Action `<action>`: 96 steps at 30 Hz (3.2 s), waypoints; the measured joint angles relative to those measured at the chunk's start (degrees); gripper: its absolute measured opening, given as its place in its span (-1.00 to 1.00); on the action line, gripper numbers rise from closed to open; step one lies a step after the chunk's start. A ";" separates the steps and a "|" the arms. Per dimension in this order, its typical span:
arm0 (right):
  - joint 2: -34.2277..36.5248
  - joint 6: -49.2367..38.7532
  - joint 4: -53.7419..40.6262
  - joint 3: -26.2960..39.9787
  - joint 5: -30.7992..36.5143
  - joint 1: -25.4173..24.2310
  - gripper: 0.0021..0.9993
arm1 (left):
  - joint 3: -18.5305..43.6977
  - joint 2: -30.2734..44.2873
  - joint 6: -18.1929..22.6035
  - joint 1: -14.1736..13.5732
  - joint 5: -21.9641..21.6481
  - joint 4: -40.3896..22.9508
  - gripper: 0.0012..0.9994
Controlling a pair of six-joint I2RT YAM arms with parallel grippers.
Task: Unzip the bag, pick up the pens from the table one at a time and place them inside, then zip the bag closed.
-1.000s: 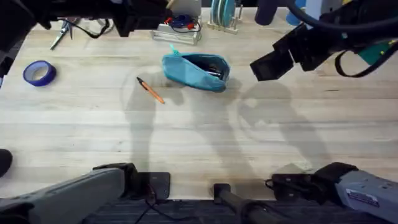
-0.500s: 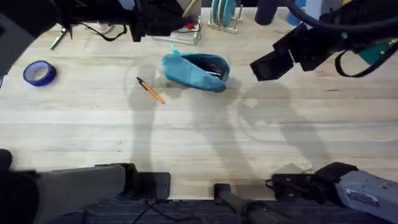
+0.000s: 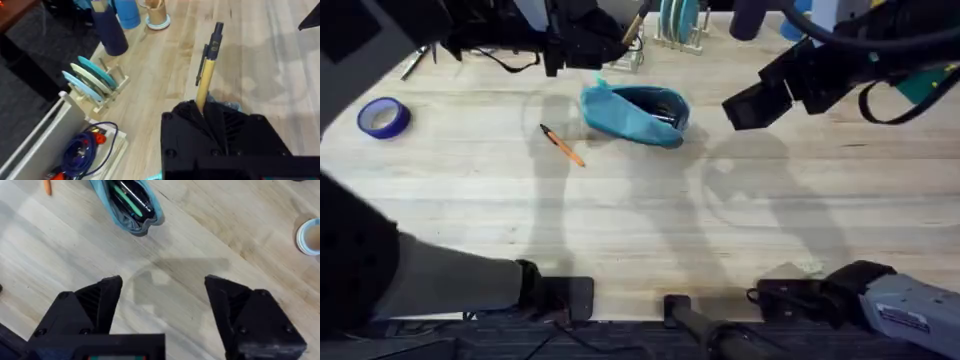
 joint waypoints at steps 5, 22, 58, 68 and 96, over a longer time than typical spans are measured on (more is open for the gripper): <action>0.00 0.00 0.02 0.00 0.00 0.00 1.00 | 0.00 3.61 0.62 0.00 2.12 0.00 -0.92; 0.00 0.00 0.02 0.00 0.00 0.00 1.00 | 0.04 6.43 1.64 -2.86 0.92 -1.03 -0.92; 0.00 0.00 0.00 0.00 0.02 0.00 1.00 | 0.07 13.69 1.68 -3.10 -5.28 -1.07 -0.92; 0.00 0.00 0.00 0.00 0.00 0.00 0.99 | 0.07 13.69 1.85 -3.10 -5.48 -1.05 0.51; 0.00 0.00 0.00 0.00 0.00 0.00 0.99 | 15.85 13.70 -21.54 -2.10 -18.83 -3.44 0.99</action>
